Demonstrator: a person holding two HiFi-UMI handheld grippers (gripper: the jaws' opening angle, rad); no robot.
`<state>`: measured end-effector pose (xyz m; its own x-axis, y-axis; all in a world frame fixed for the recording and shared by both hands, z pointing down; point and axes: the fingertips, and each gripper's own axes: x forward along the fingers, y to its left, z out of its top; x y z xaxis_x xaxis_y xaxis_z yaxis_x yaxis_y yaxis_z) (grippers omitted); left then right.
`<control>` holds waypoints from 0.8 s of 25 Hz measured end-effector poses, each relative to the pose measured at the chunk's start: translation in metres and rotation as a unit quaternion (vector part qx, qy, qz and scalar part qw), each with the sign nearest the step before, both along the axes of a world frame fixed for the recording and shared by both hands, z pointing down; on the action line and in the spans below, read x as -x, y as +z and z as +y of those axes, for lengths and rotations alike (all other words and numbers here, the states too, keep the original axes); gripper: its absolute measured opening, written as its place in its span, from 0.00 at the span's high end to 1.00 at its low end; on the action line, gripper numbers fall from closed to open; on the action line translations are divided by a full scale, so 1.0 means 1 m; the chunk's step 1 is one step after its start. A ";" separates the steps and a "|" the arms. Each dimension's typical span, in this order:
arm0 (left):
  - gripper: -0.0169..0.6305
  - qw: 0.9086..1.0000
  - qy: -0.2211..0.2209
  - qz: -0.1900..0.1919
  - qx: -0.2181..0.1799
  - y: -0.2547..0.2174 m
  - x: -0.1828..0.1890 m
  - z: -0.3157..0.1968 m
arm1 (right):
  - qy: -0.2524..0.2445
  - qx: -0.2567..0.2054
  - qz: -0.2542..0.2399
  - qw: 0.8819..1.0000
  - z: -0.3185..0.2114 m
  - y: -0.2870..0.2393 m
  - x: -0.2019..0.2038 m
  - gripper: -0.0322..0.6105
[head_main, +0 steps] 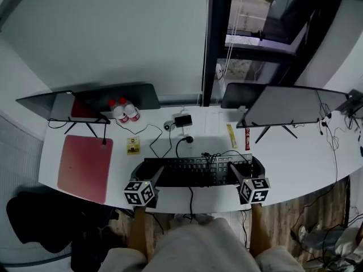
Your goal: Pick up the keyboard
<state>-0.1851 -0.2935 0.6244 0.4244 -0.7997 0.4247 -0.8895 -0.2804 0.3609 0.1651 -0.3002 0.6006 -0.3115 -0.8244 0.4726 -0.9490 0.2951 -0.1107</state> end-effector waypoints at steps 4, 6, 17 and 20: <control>0.46 1.000 0.003 -0.004 -0.030 -0.023 0.000 -0.011 | 0.002 -0.032 -0.004 0.999 -0.008 -0.021 0.000 0.30; 0.46 0.999 0.005 -0.006 -0.045 -0.033 0.000 -0.016 | 0.004 -0.047 -0.006 0.999 -0.011 -0.031 0.000 0.30; 0.46 0.994 0.000 -0.006 -0.107 -0.075 0.003 -0.032 | -0.001 -0.114 -0.004 0.994 -0.027 -0.074 0.002 0.30; 0.46 0.993 0.000 -0.008 -0.120 -0.086 0.004 -0.038 | 0.000 -0.125 -0.006 0.992 -0.031 -0.084 0.003 0.30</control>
<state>-0.1893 -0.3310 0.5379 0.4200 -0.8784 0.2283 -0.8941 -0.3574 0.2697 0.1620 -0.3314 0.5169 -0.3158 -0.9152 0.2505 -0.9481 0.3149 -0.0448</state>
